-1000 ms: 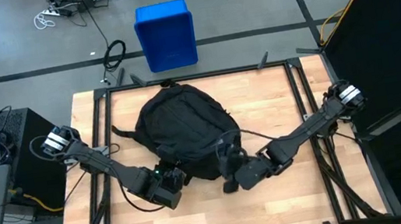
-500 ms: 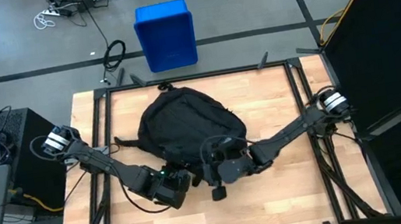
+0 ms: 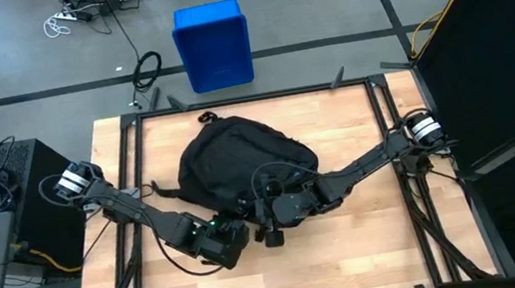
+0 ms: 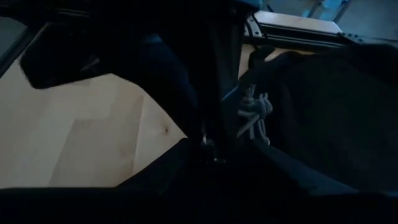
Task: Unpack backpack
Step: Open the backpack
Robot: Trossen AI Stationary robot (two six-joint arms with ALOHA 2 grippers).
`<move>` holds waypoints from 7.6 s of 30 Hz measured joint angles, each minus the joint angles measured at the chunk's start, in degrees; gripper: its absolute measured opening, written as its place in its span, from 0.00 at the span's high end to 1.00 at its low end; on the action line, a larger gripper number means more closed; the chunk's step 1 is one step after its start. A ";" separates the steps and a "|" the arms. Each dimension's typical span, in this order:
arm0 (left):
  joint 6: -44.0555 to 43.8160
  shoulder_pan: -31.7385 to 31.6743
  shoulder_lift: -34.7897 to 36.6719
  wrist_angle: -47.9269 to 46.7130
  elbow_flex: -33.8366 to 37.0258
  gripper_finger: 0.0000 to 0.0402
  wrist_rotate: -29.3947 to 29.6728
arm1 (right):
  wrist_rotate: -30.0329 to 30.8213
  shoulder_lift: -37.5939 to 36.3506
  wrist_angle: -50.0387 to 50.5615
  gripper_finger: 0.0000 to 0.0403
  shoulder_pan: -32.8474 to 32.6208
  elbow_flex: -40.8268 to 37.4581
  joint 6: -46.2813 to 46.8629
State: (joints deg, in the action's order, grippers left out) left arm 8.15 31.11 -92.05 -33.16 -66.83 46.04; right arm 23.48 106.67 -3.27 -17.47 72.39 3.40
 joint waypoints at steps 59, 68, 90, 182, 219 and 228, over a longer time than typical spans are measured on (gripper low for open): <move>-17.45 2.34 7.77 18.43 21.16 0.76 5.47 | -6.48 0.11 6.10 1.00 2.03 -1.57 -0.44; -12.59 2.27 14.76 51.22 39.73 0.70 2.15 | -7.01 0.09 6.39 0.99 2.13 -1.57 -0.46; -11.38 -1.29 11.43 60.65 43.43 0.69 -0.56 | -6.99 0.09 6.41 0.98 2.23 -1.57 -0.37; 5.10 -3.17 5.44 52.62 28.65 1.00 -3.91 | -6.35 0.09 10.34 0.95 3.01 -1.50 0.54; 13.46 3.19 5.42 40.58 13.68 1.00 3.53 | -9.81 0.03 2.75 0.64 1.79 -1.54 -0.61; 15.70 3.17 5.42 44.75 13.68 1.00 2.44 | -9.85 -0.02 0.49 0.63 1.79 -1.52 -0.61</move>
State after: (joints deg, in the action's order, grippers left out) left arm 23.86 34.28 -86.63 11.59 -53.15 48.48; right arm 13.63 106.65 -2.78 -15.68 70.87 2.79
